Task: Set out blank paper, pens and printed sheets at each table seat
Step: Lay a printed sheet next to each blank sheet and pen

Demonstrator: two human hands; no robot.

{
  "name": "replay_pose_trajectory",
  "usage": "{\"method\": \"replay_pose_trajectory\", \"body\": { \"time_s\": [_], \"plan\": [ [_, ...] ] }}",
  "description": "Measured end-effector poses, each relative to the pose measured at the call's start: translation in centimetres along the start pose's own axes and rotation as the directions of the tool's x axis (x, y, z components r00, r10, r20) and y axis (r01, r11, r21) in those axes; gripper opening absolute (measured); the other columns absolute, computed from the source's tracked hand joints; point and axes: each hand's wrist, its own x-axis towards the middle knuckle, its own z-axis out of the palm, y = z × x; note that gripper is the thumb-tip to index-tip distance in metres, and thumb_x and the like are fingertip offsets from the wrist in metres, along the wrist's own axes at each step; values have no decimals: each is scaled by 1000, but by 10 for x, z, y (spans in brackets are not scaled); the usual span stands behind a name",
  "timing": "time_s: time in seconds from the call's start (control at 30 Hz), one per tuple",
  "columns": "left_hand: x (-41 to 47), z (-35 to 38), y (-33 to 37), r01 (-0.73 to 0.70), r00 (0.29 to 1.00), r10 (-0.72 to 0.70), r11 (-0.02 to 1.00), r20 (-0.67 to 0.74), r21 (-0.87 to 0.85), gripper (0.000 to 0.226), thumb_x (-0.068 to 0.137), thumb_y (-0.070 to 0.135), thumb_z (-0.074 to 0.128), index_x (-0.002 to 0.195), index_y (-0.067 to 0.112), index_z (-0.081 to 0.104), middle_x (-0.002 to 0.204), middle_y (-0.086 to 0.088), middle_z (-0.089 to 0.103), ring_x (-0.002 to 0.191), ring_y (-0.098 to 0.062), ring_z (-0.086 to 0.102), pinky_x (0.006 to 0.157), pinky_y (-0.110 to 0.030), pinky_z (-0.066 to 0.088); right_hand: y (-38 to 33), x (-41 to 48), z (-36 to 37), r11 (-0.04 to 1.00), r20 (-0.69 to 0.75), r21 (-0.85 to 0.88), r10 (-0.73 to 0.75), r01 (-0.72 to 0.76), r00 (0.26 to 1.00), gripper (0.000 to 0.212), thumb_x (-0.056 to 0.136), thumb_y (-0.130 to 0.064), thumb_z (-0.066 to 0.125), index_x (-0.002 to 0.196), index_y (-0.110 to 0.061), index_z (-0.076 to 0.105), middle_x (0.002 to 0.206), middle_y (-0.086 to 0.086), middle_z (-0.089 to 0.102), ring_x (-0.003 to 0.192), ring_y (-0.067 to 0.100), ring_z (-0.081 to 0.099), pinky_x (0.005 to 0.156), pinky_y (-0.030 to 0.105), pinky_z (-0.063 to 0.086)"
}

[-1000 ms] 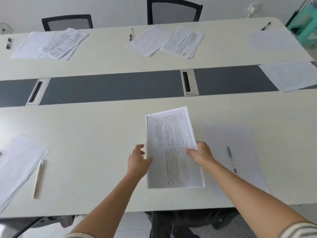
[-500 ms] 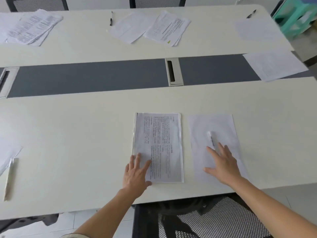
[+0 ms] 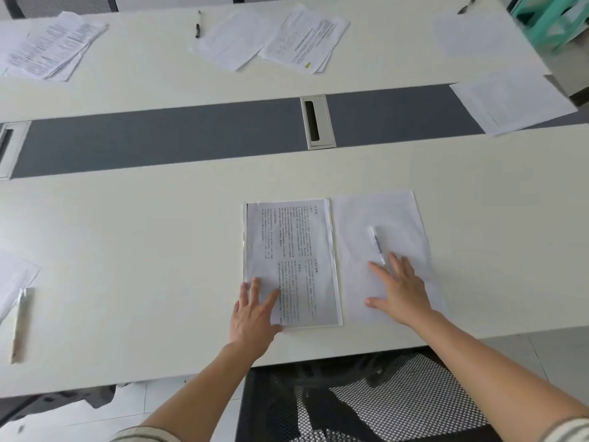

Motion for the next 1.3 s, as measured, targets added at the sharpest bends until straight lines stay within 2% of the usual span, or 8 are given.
{"method": "replay_pose_trajectory", "body": {
  "time_s": [0.23, 0.3, 0.37, 0.47, 0.6, 0.77, 1.1, 1.3],
  "plan": [
    [-4, -2, -3, -3, 999, 2, 999, -37, -44, 77, 88, 51, 58, 150, 36, 16, 162, -9, -6, 149, -33, -6, 118, -45, 17, 1, -5, -4, 999, -11, 23, -22, 23, 1000, 86, 81, -60, 63, 152, -35, 21, 164, 8, -3, 151, 33, -4, 117, 48, 25],
    [-12, -10, -2, 12, 997, -20, 995, -80, -102, 72, 90, 50, 55, 150, 32, 19, 162, -8, 1, 149, -30, 2, 118, -44, 18, -3, -13, -11, 996, -84, 69, -50, 55, 995, 76, 85, -56, 61, 150, -31, 29, 163, 9, 10, 150, 30, 7, 114, 45, 28],
    [-25, -21, -1, 27, 987, -63, 971, -145, -239, 59, 92, 45, 52, 146, 28, 33, 155, -3, 28, 141, -25, 30, 113, -39, 30, -13, -23, -22, 978, -185, 170, -93, 125, 978, 58, 90, -45, 60, 142, -24, 45, 153, 6, 38, 141, 24, 33, 106, 40, 39],
    [-57, -39, -4, 49, 956, -199, 833, -216, -551, 35, 92, 35, 57, 124, 21, 60, 109, 4, 67, 96, -12, 63, 84, -27, 51, -41, -47, -40, 882, -279, 393, -154, 260, 948, 32, 91, -31, 64, 120, -17, 65, 108, -6, 69, 100, 12, 65, 90, 35, 54],
    [-124, -45, -20, 11, 899, -350, 619, -263, -786, 12, 89, 24, 63, 97, 20, 70, 75, 7, 70, 70, -9, 65, 67, -22, 51, -84, -96, -47, 765, -289, 509, -281, 395, 915, 17, 88, -23, 69, 104, -18, 74, 83, -20, 68, 80, 1, 66, 78, 23, 56],
    [-226, -15, -52, 17, 838, -511, 377, -193, -926, 11, 86, 15, 67, 89, 25, 70, 71, 1, 72, 70, -14, 69, 68, -26, 56, -125, -162, -28, 683, -234, 562, -411, 467, 881, 11, 86, -22, 71, 95, -27, 74, 78, -19, 72, 82, -4, 64, 67, 8, 50],
    [-413, 91, -127, -46, 682, -723, 110, -112, -993, 13, 83, 5, 70, 86, 18, 72, 73, -7, 73, 65, -18, 71, 61, -21, 54, -236, -282, 49, 625, -111, 564, -590, 539, 800, 12, 78, -28, 77, 88, -35, 74, 78, -16, 74, 71, 13, 67, 69, 27, 54],
    [-514, 147, -185, -37, 601, -798, 21, -39, -999, 15, 83, 11, 72, 84, 26, 74, 75, -5, 73, 68, -19, 71, 64, -30, 55, -314, -346, 101, 594, -35, 596, -653, 540, 757, 15, 83, -20, 75, 88, -34, 74, 82, -17, 74, 74, 5, 67, 71, 21, 54]
  ]
}}
